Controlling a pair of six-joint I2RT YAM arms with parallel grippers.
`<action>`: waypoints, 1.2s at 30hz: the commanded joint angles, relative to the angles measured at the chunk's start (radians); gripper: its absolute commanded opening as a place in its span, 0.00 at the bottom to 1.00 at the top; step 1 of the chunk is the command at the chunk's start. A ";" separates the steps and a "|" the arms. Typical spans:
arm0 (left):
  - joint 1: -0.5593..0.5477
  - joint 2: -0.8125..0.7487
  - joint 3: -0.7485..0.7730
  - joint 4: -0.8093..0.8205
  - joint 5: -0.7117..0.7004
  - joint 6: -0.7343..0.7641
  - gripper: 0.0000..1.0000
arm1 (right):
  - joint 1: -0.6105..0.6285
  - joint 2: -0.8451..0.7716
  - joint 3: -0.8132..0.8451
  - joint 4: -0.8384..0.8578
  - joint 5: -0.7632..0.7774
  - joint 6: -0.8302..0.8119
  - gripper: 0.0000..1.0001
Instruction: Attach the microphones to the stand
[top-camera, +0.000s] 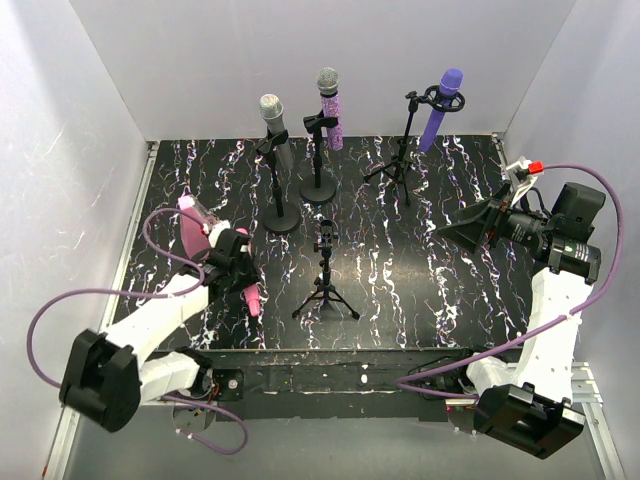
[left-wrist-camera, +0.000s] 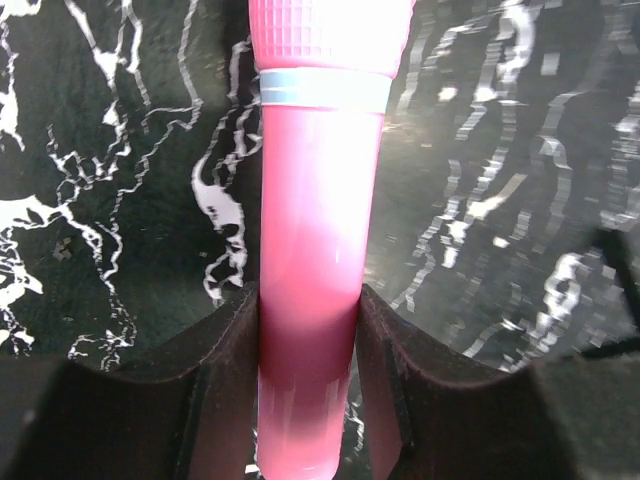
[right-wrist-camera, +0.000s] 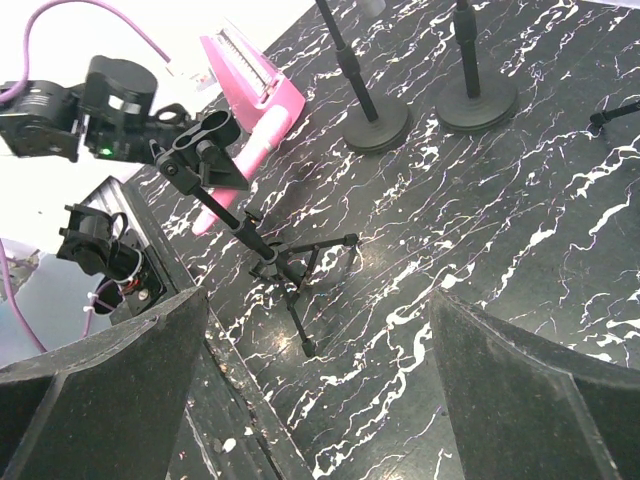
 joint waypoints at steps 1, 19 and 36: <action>0.002 -0.157 0.010 0.004 0.111 0.069 0.00 | -0.005 -0.006 0.023 0.004 -0.033 -0.010 0.98; 0.004 -0.633 -0.015 0.231 0.534 0.331 0.00 | 0.036 0.022 0.081 -0.112 0.003 -0.129 0.98; 0.002 -0.541 0.068 0.584 0.832 0.295 0.00 | 0.199 0.091 0.187 -0.279 -0.051 -0.249 0.98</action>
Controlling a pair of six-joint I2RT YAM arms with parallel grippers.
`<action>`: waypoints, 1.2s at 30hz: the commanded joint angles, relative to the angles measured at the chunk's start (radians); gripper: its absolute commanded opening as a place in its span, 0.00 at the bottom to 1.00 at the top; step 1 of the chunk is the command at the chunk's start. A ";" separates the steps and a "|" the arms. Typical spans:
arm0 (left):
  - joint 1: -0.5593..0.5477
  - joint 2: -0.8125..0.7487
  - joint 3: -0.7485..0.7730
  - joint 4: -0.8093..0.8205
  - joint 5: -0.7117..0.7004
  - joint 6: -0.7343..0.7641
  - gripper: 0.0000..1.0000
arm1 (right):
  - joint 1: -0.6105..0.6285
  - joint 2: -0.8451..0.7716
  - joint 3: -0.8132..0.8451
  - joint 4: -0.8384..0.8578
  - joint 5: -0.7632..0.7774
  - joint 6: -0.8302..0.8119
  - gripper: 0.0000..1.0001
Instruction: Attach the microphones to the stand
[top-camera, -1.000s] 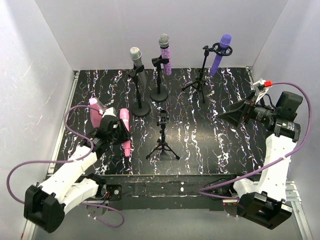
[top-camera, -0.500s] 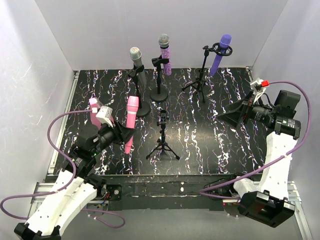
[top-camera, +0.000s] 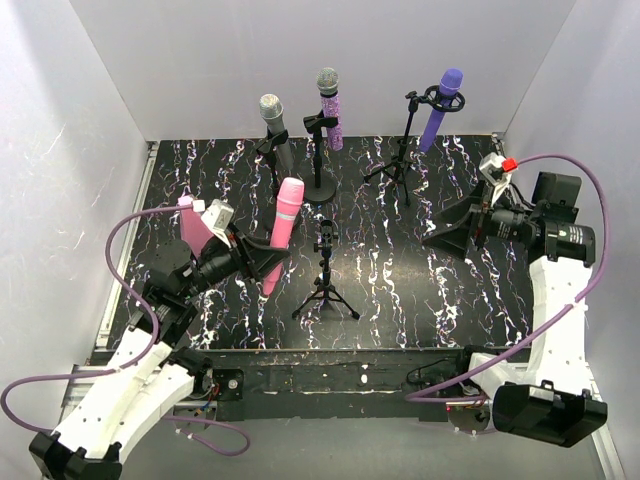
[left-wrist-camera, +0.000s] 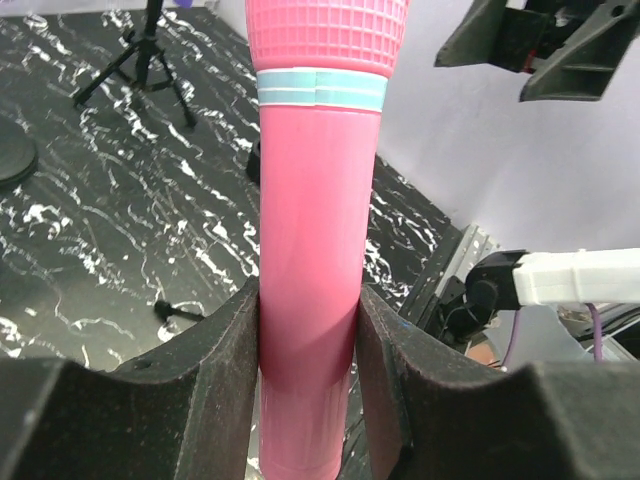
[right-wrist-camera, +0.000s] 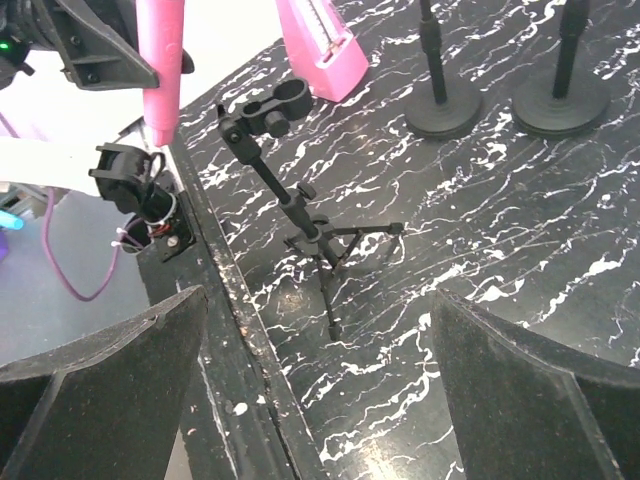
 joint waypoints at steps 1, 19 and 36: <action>0.002 0.031 0.059 0.179 0.084 -0.045 0.00 | 0.037 0.047 0.098 -0.110 -0.069 -0.074 0.98; -0.014 0.225 0.123 0.503 0.150 -0.175 0.00 | 0.267 0.069 0.147 0.024 -0.002 0.066 0.98; -0.272 0.406 0.205 0.557 -0.026 -0.055 0.00 | 0.373 0.139 0.242 0.260 -0.049 0.396 0.98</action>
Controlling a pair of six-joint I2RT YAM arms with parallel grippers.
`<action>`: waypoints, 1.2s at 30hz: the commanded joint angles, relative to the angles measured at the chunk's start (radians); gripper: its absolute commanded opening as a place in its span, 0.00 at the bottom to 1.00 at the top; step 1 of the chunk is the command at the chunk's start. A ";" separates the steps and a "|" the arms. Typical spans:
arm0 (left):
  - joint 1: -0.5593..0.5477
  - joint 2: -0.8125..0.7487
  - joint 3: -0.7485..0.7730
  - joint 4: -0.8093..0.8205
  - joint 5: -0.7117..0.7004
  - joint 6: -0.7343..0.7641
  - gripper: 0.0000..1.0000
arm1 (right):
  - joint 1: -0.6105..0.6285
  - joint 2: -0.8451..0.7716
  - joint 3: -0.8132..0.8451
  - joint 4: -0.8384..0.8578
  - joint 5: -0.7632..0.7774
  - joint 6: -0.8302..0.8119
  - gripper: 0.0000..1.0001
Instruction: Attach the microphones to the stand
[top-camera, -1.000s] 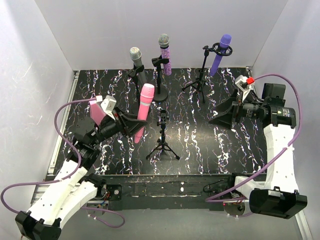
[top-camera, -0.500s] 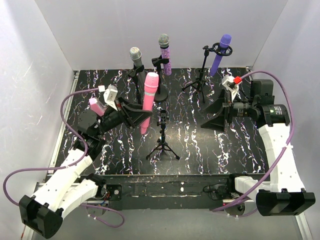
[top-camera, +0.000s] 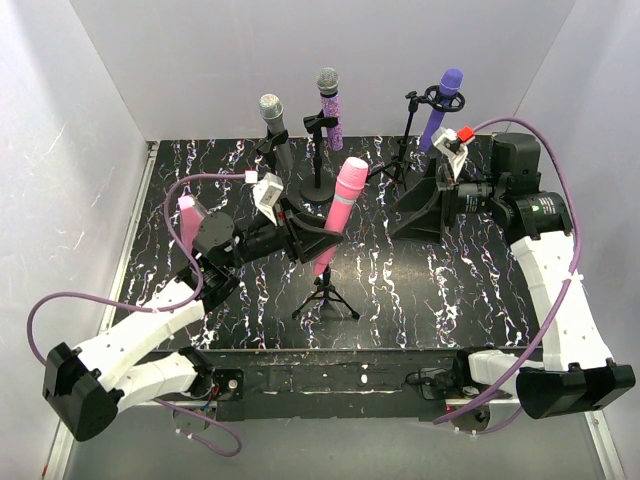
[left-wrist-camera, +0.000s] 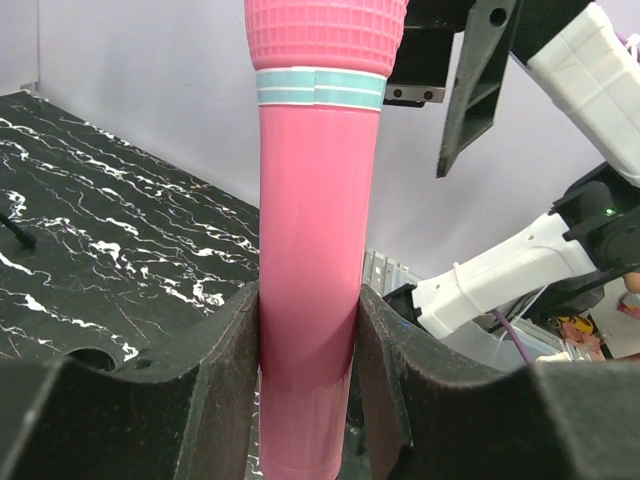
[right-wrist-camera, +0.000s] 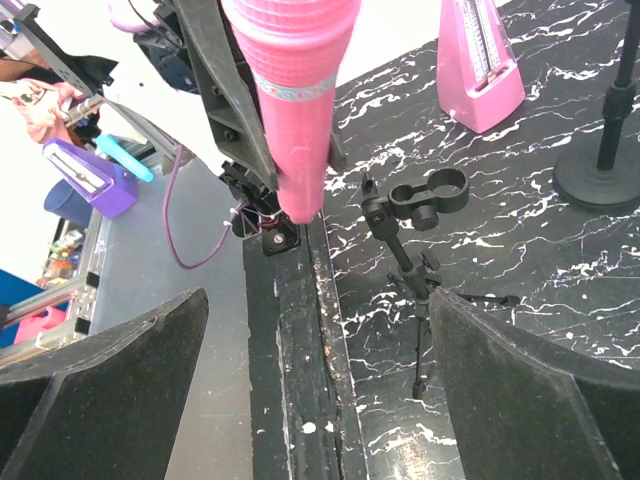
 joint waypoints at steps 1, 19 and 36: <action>-0.018 0.023 0.052 0.082 -0.072 0.023 0.00 | 0.002 -0.017 0.023 0.141 -0.050 0.160 0.98; -0.111 0.216 0.173 0.194 -0.168 0.046 0.00 | 0.085 0.057 -0.005 0.565 0.061 0.659 0.96; -0.198 0.301 0.227 0.196 -0.287 0.046 0.00 | 0.159 0.083 -0.009 0.649 0.107 0.639 0.25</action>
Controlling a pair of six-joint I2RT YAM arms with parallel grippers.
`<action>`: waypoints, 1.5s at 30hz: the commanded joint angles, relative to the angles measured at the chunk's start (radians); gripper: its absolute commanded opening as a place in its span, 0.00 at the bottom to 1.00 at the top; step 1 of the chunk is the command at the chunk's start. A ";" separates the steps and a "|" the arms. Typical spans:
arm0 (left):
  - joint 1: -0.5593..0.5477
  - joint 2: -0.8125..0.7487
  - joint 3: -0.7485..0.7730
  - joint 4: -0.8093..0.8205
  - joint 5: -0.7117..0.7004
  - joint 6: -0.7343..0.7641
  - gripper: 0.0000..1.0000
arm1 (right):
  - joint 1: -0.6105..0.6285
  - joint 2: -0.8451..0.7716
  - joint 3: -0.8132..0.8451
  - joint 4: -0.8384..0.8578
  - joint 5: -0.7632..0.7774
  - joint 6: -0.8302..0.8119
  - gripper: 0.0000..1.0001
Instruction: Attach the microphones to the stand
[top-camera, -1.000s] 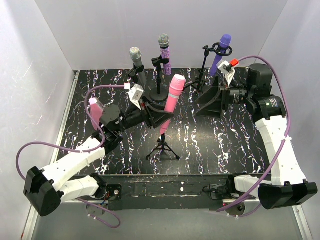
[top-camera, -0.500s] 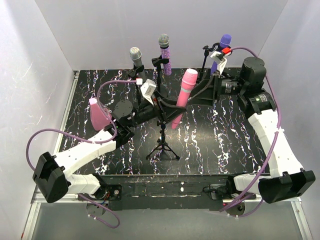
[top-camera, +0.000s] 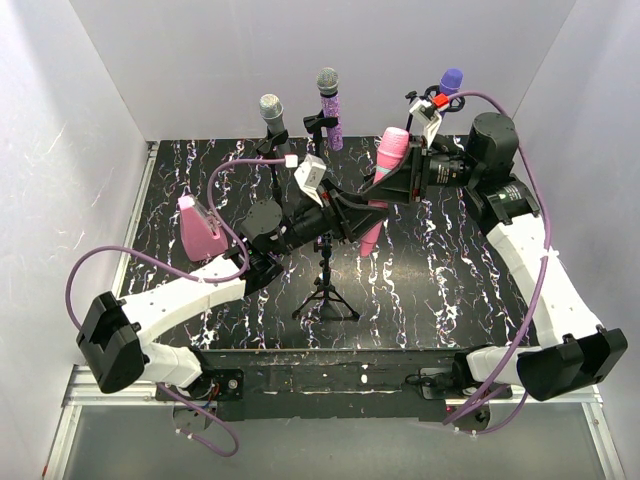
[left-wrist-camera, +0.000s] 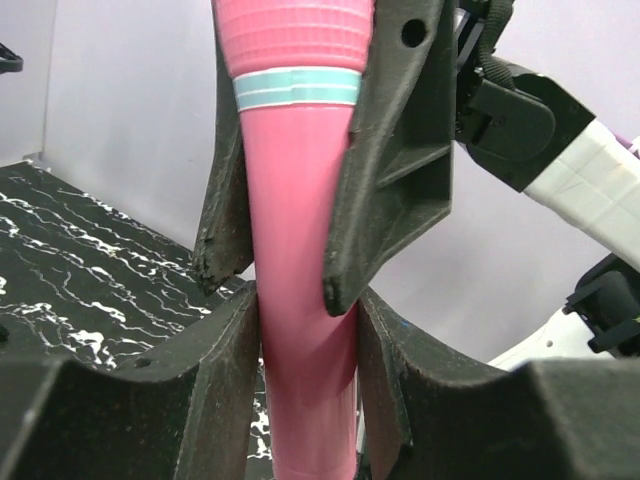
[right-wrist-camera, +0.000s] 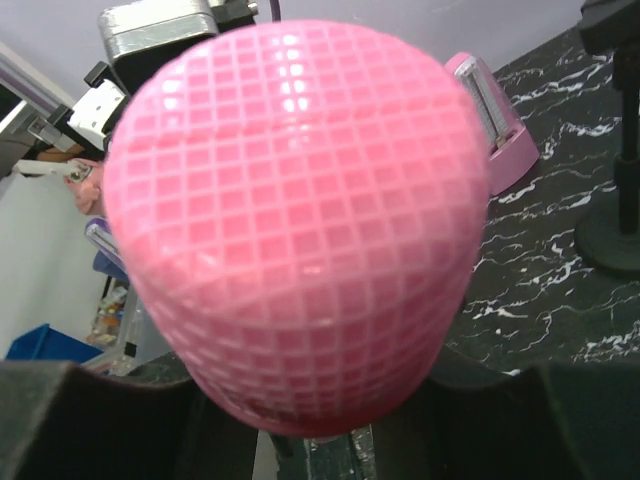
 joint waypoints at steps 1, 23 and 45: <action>-0.012 -0.017 0.024 0.003 -0.033 0.035 0.00 | 0.007 -0.023 -0.004 0.092 -0.035 0.060 0.18; -0.006 -0.623 -0.158 -0.908 -0.402 0.217 0.98 | 0.222 0.242 0.459 -0.307 0.256 -0.475 0.01; -0.006 -0.743 -0.329 -0.924 -0.478 0.182 0.98 | 0.283 0.301 0.392 -0.289 0.310 -0.503 0.01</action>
